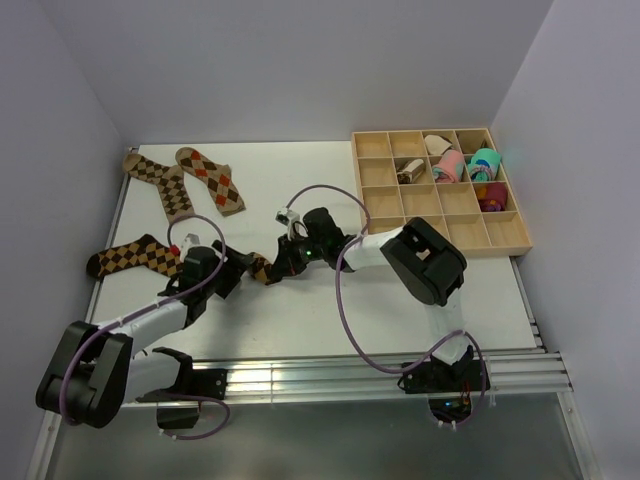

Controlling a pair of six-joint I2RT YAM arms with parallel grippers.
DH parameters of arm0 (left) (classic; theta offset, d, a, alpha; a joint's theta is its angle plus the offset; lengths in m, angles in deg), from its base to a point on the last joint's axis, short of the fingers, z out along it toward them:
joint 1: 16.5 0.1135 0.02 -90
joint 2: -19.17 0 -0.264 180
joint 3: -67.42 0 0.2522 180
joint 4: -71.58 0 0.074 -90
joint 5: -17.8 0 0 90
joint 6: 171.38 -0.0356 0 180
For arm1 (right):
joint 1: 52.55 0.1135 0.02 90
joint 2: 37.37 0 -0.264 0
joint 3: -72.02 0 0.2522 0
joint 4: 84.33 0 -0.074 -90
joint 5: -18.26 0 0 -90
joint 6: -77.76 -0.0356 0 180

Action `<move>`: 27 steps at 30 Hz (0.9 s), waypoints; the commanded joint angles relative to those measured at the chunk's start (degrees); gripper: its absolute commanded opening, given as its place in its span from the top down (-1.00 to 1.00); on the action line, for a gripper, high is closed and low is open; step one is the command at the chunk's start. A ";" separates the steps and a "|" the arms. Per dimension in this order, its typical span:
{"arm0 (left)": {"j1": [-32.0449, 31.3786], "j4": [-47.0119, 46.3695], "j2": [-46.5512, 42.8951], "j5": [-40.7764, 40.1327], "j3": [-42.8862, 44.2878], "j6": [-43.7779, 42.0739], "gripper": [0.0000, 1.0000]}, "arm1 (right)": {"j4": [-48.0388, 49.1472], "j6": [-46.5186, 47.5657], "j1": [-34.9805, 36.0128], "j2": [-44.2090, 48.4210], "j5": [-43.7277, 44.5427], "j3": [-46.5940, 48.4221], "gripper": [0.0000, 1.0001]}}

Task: Roll the socks
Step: Roll the sock at the center of the board.

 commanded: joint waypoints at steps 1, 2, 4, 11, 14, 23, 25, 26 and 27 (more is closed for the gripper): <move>0.37 -3.85 1.76 1.53 0.16 -1.61 -0.59 | -13.22 0.52 -0.29 -5.57 2.36 -1.26 1.00; 0.37 -4.38 2.55 1.54 0.43 -1.79 -0.58 | -13.40 0.52 -0.29 -5.66 2.19 -1.16 1.00; 0.37 -6.14 4.66 1.54 0.87 -1.96 -0.57 | -13.23 0.26 -0.46 -6.10 1.31 -1.08 1.00; 0.37 -10.19 8.45 3.47 1.22 -2.49 -0.54 | -13.93 -0.27 -0.82 -6.98 0.87 -0.29 1.00; 0.37 -11.15 9.41 3.47 1.31 -2.84 -0.54 | -14.28 -1.14 -1.25 -7.59 -0.27 0.07 1.00; 0.37 -13.09 12.93 4.09 0.96 -3.37 -0.47 | -15.68 -3.69 -2.92 -9.52 -1.86 1.47 1.00; 0.37 -13.00 12.93 3.83 0.61 -3.72 -0.47 | -16.39 -4.22 -3.45 -10.05 -1.68 1.91 1.00; 0.37 -12.91 12.93 3.74 0.52 -3.64 -0.47 | -16.48 -4.40 -3.54 -10.23 -1.68 2.00 1.00; 0.37 -12.48 12.84 3.47 0.52 -3.81 -0.47 | -16.74 -4.66 -3.72 -10.23 -1.68 2.18 1.00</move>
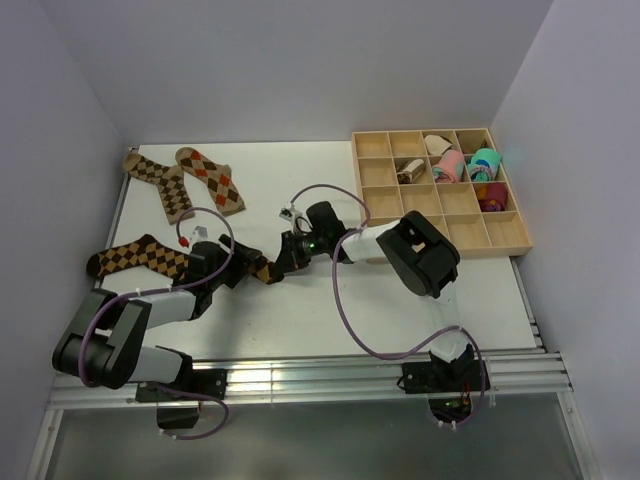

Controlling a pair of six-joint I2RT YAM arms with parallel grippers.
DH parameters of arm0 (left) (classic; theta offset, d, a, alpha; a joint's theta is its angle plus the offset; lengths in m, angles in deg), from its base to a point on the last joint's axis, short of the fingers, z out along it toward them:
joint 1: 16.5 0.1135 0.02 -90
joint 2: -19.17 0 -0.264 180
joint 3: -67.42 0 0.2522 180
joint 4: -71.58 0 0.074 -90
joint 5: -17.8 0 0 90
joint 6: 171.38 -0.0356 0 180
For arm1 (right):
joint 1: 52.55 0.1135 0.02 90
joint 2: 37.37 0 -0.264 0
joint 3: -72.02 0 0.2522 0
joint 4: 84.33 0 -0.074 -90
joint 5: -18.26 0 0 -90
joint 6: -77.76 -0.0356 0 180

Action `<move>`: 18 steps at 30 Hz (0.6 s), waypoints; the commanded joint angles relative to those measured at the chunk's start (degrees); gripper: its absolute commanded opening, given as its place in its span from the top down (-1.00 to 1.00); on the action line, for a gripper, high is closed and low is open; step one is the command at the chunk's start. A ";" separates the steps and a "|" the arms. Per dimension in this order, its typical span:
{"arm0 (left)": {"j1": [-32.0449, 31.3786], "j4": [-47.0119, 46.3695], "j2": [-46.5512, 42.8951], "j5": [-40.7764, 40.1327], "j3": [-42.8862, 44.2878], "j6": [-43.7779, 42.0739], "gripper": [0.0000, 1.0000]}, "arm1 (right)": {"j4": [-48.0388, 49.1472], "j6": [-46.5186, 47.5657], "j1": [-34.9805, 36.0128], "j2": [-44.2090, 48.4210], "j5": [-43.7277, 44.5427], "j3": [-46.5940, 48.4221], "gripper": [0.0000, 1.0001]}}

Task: Roll the socks
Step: Roll the sock at the center of the board.

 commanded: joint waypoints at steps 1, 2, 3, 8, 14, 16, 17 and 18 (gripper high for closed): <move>0.11 2.61 0.95 -0.51 -0.70 -2.56 -0.47 | -14.29 0.76 -0.50 -5.92 6.88 -1.95 1.00; 0.11 2.78 0.87 -0.68 -0.79 -2.57 -0.47 | -14.55 0.58 -0.59 -6.01 6.88 -1.78 1.00; 0.11 3.31 0.60 -0.94 -0.79 -2.65 -0.47 | -15.51 0.58 -0.77 -6.10 7.15 -1.26 1.00; 0.11 4.10 0.69 -1.39 -0.71 -2.74 -0.44 | -18.42 0.49 -1.30 -6.80 8.29 0.59 1.00; 0.02 3.23 3.23 -0.51 0.00 -2.22 -0.29 | -19.56 0.50 -1.38 -6.89 8.64 1.30 1.00; -0.07 2.79 4.03 -0.33 0.43 -2.04 -0.23 | -19.83 0.58 -1.38 -6.89 8.82 1.39 1.00; -0.24 2.87 4.38 -0.33 0.61 -1.87 -0.18 | -19.92 0.76 -1.38 -6.80 8.99 1.39 1.00; -0.33 3.05 4.99 -0.42 0.79 -1.86 -0.16 | -20.18 1.02 -1.38 -6.63 9.26 1.47 1.00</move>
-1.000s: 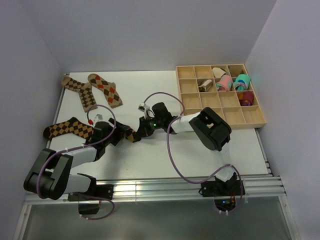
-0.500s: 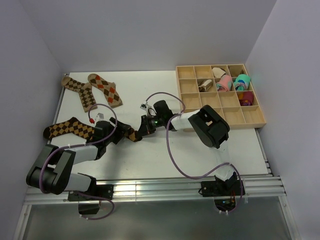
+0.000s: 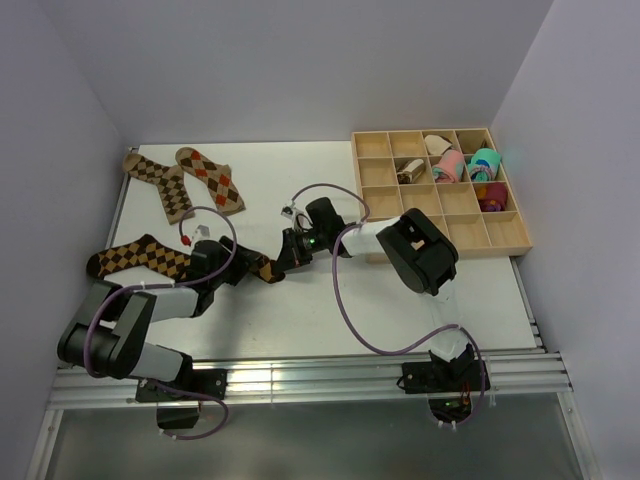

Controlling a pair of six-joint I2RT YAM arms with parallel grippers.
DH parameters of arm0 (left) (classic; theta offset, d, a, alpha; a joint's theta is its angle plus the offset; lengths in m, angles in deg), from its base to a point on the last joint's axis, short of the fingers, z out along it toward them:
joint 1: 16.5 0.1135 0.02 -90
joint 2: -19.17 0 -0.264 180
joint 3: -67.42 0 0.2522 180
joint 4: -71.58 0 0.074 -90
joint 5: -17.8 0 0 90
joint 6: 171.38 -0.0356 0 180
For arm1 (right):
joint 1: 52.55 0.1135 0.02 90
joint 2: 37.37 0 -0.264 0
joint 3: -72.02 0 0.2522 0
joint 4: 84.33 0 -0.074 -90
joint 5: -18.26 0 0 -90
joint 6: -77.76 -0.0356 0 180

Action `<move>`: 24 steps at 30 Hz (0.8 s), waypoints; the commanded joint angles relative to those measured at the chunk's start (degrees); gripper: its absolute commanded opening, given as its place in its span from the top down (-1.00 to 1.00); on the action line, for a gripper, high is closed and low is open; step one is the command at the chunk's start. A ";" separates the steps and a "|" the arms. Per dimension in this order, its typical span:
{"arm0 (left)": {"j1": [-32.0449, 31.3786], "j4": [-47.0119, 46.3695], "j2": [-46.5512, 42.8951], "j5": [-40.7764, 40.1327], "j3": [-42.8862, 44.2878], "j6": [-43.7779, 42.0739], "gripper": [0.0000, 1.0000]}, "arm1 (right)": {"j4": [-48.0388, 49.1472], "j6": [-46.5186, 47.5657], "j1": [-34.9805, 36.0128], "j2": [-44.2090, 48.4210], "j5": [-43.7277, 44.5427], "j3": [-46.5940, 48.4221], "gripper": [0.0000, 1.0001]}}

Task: Roll the socks
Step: Roll the sock at the center of the board.

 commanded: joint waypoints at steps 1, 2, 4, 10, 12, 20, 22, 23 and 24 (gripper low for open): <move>-0.46 4.62 2.61 -0.75 0.61 -1.05 -0.12 | -13.01 3.08 -0.05 -4.68 11.03 -2.37 1.00; -0.72 5.06 2.88 -0.84 0.79 -0.97 -0.05 | -13.01 3.43 0.04 -4.51 11.47 -2.37 1.00; -0.90 5.41 3.58 -0.84 1.49 -0.88 0.03 | -14.42 4.04 0.04 -3.63 12.26 -2.20 1.00; -1.95 9.89 3.93 -1.63 3.95 -1.40 0.62 | -16.61 6.41 1.35 1.37 18.74 -2.55 0.49; -2.31 12.17 3.06 -1.63 4.48 -2.02 0.70 | -16.88 7.64 2.14 3.92 21.30 -3.60 0.20; -3.27 17.28 1.03 -3.91 6.85 -4.31 0.77 | -16.53 16.06 5.30 18.95 37.47 -7.47 -0.45; -3.71 18.07 1.03 -4.09 7.38 -4.74 0.78 | -16.00 18.45 8.11 21.94 42.92 -7.47 -0.50; -3.80 18.42 1.12 -4.09 7.56 -4.92 0.78 | -15.65 20.81 9.17 22.65 44.41 -7.47 -0.54; -3.89 18.60 1.21 -4.09 7.82 -4.92 0.78 | -14.61 21.88 10.22 23.70 47.39 -7.47 -0.55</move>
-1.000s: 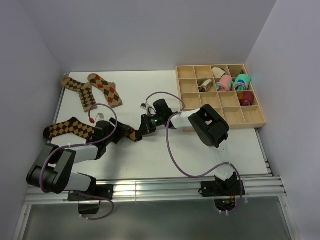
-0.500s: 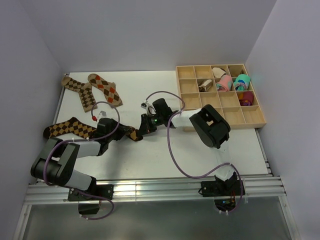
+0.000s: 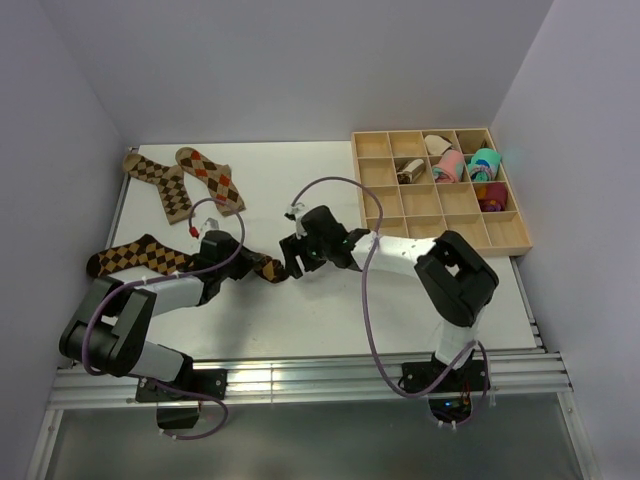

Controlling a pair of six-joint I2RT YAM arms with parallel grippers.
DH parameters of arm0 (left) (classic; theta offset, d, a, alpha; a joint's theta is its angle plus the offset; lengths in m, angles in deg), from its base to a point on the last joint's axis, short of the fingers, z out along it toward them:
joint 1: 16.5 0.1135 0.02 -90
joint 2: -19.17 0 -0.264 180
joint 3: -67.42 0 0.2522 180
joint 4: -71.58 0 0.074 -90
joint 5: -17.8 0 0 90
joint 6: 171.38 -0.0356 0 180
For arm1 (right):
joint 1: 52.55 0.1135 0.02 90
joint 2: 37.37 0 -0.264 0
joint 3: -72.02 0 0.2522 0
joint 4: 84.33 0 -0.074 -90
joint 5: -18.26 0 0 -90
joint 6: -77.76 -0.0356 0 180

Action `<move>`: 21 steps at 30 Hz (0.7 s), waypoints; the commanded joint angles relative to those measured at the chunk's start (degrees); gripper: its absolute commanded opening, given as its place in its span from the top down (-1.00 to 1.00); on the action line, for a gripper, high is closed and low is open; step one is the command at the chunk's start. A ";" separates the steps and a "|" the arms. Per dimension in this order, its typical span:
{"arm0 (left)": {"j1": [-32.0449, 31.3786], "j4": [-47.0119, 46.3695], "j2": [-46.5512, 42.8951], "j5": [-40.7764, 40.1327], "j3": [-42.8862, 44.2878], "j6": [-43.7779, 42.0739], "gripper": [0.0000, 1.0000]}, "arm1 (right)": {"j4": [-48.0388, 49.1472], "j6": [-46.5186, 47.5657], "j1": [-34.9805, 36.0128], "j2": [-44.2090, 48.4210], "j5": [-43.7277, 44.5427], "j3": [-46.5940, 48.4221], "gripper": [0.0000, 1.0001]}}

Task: Roll the socks
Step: Roll the sock at the center of the board, then pick up the sock at the center of the board.

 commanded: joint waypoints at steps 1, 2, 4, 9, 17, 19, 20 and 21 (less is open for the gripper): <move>-0.98 7.54 -0.02 -1.51 0.67 -3.28 0.78 | 1.34 8.31 5.37 5.02 13.07 0.00 -0.56; -0.98 7.89 0.16 -1.51 0.76 -3.37 0.78 | 1.95 10.32 6.43 5.20 14.31 0.18 -0.59; -1.16 8.07 0.25 -1.42 1.11 -3.37 0.78 | 3.52 11.48 9.06 5.29 16.25 0.62 -0.62; -1.33 8.07 0.78 -1.07 1.38 -3.37 0.78 | 4.59 15.70 12.59 2.30 17.66 4.04 -0.67; -1.51 8.24 1.04 -0.54 1.47 -3.37 0.78 | 9.42 17.81 14.79 -3.15 20.56 5.72 -0.70; -1.51 8.33 1.04 -0.54 1.56 -3.46 0.78 | 9.34 18.16 14.88 -4.90 20.65 6.59 -0.70; -1.51 8.33 1.13 -0.54 1.56 -3.46 0.78 | 9.43 18.34 14.88 -5.52 20.56 6.95 -0.70; -1.51 8.42 1.13 -0.63 1.56 -3.46 0.78 | 9.86 18.34 14.88 -6.22 20.56 6.86 -0.70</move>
